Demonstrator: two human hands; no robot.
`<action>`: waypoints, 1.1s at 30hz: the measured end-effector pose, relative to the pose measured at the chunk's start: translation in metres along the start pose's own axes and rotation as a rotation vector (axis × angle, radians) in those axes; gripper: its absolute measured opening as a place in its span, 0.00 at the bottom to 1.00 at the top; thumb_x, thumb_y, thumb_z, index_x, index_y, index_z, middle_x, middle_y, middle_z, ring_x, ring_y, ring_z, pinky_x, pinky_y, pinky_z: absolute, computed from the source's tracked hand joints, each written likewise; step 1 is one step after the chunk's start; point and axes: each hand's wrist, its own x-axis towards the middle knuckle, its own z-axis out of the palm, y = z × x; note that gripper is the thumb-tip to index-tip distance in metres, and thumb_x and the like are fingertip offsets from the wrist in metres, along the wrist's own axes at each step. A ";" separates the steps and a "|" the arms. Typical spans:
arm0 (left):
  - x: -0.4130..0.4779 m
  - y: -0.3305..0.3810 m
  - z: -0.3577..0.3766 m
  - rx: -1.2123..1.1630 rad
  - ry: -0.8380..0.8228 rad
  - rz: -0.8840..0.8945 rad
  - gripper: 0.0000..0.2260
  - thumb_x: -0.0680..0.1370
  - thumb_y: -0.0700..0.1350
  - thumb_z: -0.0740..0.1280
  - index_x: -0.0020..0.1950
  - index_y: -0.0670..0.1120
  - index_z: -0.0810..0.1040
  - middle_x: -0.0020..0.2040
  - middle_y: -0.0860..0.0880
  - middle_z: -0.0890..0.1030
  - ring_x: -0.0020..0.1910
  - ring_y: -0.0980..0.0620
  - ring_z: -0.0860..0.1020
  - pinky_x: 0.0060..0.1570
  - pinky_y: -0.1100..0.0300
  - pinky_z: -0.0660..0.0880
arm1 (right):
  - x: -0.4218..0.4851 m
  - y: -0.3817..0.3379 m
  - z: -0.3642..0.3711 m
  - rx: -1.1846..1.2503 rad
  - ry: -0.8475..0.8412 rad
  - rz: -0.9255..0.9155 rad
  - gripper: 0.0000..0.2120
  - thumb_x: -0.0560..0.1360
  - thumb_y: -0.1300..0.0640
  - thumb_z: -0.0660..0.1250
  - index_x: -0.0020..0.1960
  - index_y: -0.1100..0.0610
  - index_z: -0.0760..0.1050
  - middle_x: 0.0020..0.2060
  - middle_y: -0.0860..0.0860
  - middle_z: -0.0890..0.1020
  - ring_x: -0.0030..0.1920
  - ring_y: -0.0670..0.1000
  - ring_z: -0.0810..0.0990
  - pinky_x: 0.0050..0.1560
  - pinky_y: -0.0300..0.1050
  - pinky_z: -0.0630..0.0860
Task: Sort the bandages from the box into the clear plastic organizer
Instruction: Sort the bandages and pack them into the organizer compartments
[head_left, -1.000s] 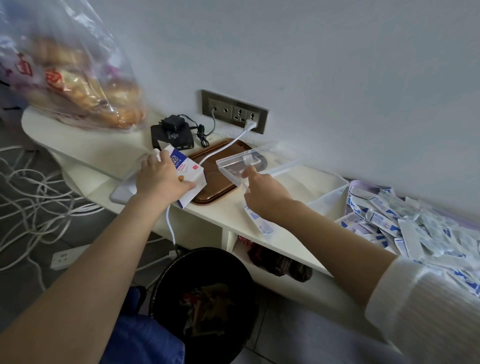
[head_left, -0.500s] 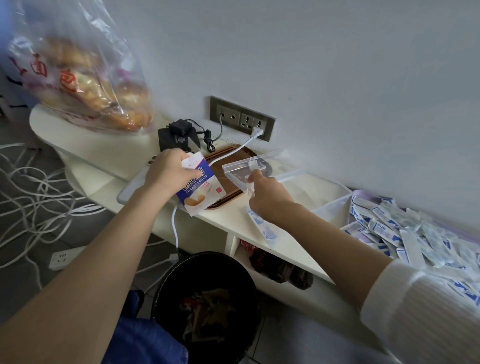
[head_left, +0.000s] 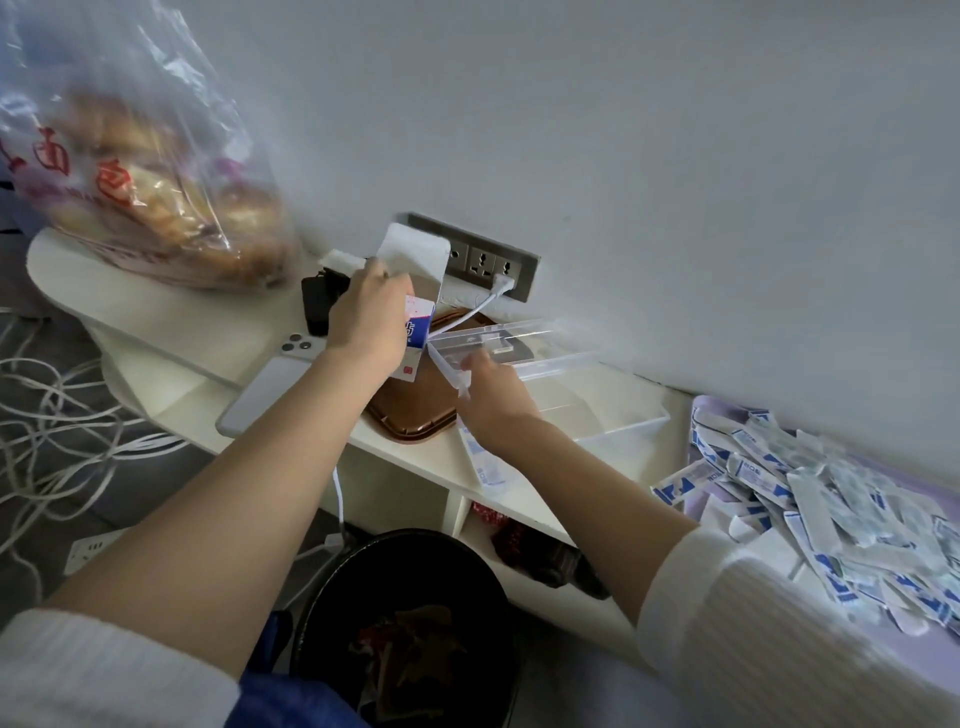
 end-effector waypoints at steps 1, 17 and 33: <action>0.003 0.000 0.000 0.034 0.009 -0.001 0.15 0.75 0.38 0.68 0.61 0.41 0.72 0.61 0.40 0.69 0.61 0.42 0.70 0.49 0.51 0.72 | 0.001 0.000 -0.001 0.035 -0.027 -0.008 0.18 0.78 0.58 0.61 0.67 0.55 0.64 0.59 0.57 0.77 0.55 0.57 0.78 0.55 0.51 0.78; -0.026 0.012 0.027 0.026 -0.086 0.190 0.11 0.81 0.47 0.58 0.60 0.46 0.72 0.58 0.44 0.75 0.56 0.45 0.73 0.51 0.53 0.68 | -0.020 0.077 -0.030 -0.292 0.115 -0.144 0.17 0.81 0.44 0.48 0.58 0.52 0.68 0.52 0.51 0.81 0.53 0.57 0.78 0.46 0.47 0.68; -0.058 0.067 0.043 0.046 -0.318 0.214 0.19 0.80 0.47 0.58 0.71 0.46 0.62 0.66 0.42 0.68 0.66 0.43 0.67 0.67 0.47 0.63 | -0.064 0.153 -0.055 -0.398 0.112 -0.255 0.15 0.80 0.47 0.55 0.59 0.53 0.73 0.56 0.48 0.78 0.61 0.48 0.70 0.46 0.37 0.56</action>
